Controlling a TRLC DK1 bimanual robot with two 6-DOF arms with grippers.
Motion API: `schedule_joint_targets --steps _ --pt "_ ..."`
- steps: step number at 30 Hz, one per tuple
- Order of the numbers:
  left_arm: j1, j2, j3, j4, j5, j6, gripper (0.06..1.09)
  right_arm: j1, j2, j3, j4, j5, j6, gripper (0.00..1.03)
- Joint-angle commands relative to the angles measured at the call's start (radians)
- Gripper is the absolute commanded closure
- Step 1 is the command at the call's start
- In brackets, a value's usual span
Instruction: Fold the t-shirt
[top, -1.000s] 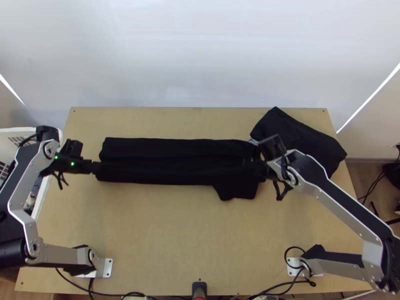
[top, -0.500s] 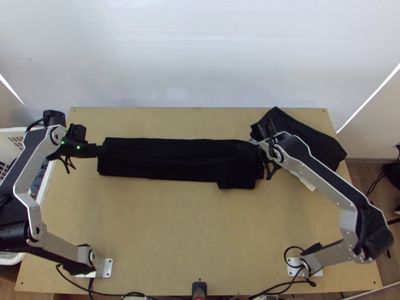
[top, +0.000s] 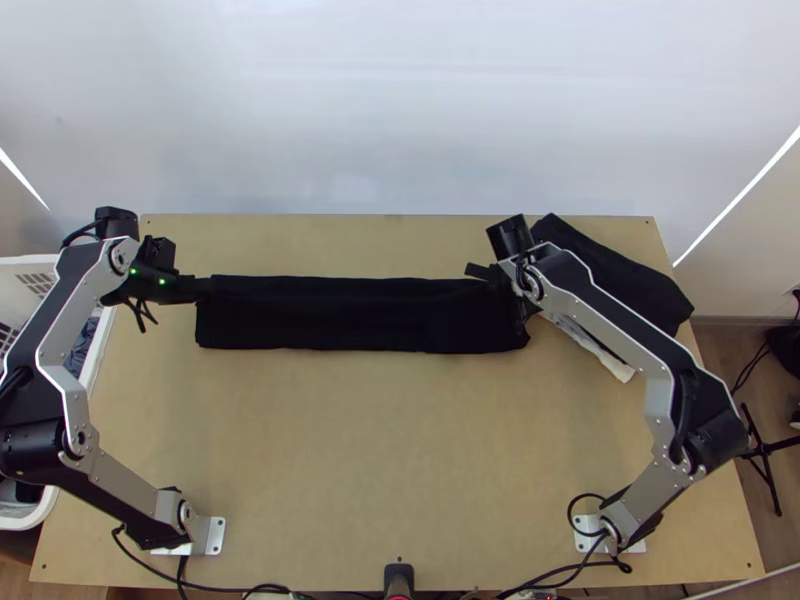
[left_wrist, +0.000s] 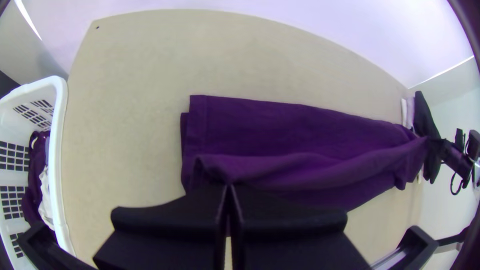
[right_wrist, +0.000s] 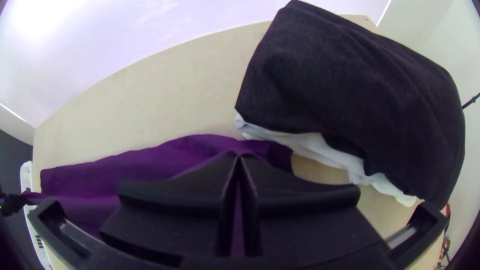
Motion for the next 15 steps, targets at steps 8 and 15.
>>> schedule_joint_targets --steps 8,15 --pt "-0.047 0.086 0.047 0.046 -0.129 -0.096 0.88 0.019 0.045 0.050 0.039 0.127 -0.003 0.84" --pt "-0.060 0.019 0.010 0.133 -0.122 -0.158 0.32 0.042 -0.077 0.044 0.038 0.125 -0.008 0.04"
